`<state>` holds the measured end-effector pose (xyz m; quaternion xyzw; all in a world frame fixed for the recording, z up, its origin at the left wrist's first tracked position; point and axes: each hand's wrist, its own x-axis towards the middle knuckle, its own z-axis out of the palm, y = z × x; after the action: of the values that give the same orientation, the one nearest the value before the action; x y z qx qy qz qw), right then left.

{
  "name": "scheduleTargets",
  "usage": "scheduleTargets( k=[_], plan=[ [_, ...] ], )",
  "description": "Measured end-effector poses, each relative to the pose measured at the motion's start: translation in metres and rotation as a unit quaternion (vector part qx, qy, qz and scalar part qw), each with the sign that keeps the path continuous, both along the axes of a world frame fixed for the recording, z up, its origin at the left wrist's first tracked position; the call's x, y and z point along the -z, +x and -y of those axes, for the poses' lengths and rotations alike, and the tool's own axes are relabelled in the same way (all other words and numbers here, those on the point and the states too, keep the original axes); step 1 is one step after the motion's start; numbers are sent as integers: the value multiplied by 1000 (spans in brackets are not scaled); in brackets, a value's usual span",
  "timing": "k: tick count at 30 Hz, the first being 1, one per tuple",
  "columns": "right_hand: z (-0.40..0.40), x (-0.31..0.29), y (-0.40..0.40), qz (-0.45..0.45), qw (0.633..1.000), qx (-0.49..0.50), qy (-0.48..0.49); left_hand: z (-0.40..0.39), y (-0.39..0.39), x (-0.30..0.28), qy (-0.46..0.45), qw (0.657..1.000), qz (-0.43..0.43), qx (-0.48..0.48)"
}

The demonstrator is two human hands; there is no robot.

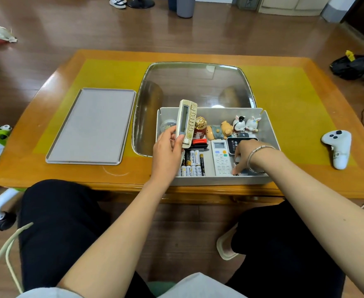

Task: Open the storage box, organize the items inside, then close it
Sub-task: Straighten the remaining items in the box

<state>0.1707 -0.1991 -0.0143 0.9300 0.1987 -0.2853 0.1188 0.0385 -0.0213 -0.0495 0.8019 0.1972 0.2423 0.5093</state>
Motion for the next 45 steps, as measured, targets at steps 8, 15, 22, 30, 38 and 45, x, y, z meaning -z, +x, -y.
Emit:
scheduleTargets(
  k=[8, 15, 22, 30, 38, 45],
  plan=[
    [3, -4, 1, -29, 999, -19, -11, -1, 0, 1, 2, 1000, 5, 0],
    [6, 0, 1, -14, 1000, -24, 14, 1, -2, 0, 5, 1000, 5, -1],
    [7, -15, -4, 39, 967, 43, 249, 1, -3, -2, -11, 1000, 12, -2],
    [14, -21, -2, 2, 847, 127, 516, 2, -4, -3, -27, 999, 20, 3],
    [17, -24, 0, 26, 758, 156, 633, 2, -4, -3, -30, 999, 27, 7],
    [15, -22, -7, -30, 723, 201, 660, 2, -4, -3, -28, 999, 26, 6]
  ],
)
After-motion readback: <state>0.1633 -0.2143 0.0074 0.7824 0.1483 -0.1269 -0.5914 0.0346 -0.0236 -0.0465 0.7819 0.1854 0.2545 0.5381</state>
